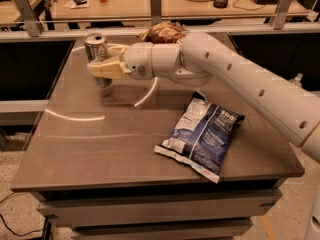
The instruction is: Pick redbull can
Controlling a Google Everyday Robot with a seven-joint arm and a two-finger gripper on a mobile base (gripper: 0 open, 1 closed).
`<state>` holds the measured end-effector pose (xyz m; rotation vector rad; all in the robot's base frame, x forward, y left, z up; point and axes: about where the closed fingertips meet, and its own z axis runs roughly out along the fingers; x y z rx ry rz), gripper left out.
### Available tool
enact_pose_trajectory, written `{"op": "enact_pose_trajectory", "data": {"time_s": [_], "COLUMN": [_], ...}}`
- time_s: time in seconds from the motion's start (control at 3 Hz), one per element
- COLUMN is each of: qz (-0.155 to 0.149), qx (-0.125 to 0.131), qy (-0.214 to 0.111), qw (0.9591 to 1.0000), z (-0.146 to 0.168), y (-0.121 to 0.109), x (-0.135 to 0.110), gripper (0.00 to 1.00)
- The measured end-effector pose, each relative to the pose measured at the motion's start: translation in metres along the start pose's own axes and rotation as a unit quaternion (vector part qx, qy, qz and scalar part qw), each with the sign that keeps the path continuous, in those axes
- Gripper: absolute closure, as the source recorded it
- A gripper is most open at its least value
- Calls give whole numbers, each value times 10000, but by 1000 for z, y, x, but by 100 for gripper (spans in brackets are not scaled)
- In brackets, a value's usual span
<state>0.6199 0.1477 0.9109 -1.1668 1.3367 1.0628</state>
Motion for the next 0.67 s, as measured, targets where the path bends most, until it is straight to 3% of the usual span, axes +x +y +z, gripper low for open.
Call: {"op": "enact_pose_trajectory", "data": {"time_s": [0.33, 0.67], "qz": [3, 18], "qx": [-318, -348], "qy": [-14, -24], "qw": [9995, 9994], "z": [5, 5], "y": [6, 7], "x": [-33, -35], "gripper": [100, 100]}}
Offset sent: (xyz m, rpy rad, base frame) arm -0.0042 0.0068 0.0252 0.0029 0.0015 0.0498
